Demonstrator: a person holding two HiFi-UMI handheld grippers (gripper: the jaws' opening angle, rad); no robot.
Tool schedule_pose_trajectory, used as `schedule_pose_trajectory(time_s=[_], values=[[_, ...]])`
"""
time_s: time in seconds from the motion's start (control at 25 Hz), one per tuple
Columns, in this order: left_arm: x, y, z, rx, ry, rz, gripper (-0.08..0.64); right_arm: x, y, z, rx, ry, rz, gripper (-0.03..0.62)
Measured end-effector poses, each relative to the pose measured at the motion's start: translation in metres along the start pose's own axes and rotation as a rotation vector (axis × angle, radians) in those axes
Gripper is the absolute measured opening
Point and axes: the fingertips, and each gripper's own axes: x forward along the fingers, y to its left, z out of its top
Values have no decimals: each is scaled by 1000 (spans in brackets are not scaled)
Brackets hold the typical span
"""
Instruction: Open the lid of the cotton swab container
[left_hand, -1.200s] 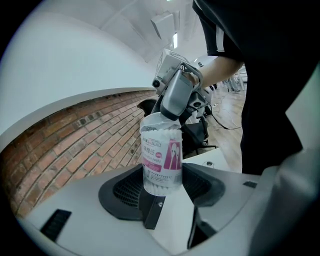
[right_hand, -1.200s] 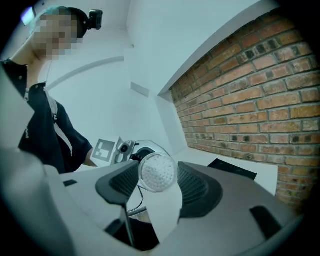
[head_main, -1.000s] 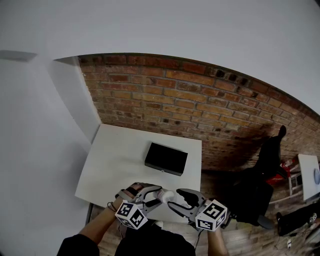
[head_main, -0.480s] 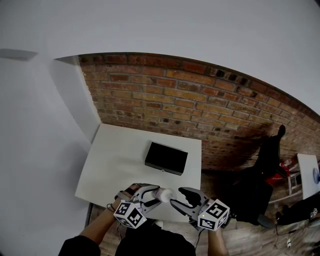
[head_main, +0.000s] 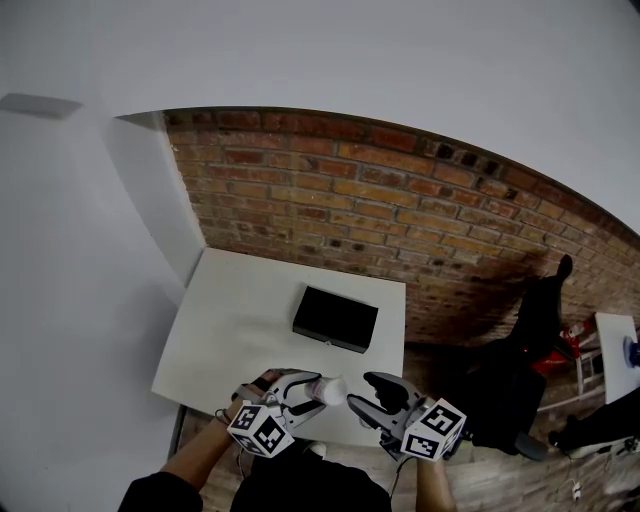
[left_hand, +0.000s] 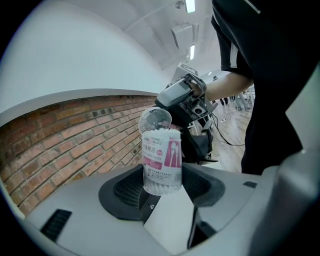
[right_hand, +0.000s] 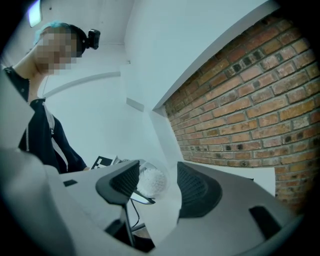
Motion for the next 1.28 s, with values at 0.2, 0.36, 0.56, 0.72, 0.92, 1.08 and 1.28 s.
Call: schedule_pose_trajectory(time_s=[0.2,0.36,0.56,0.72,0.92,1.08,1.28], values=[[-1,0,3,-31,-20,-4,250,-3,-4,11,-4,-31,-16,247],[1,-1,5,-47,-36,-9,250,-8,-11,17,2,-58,-35,245],[3,-4,9,-62,-45,-21,250,-16,-24,23,20,-96,-71,237],[5,-7,14,-76,-58,-35,250,-23,-34,27,42,-123,-98,230],[6,-11,18,-75,-66,-49,250,-30,-44,27,76,-140,-118,210],[7,-15,24,-72,-75,-64,250,-34,-52,24,74,-125,-149,114],[6,-20,35,-91,-108,-79,250,-35,-55,20,91,-122,-164,44]])
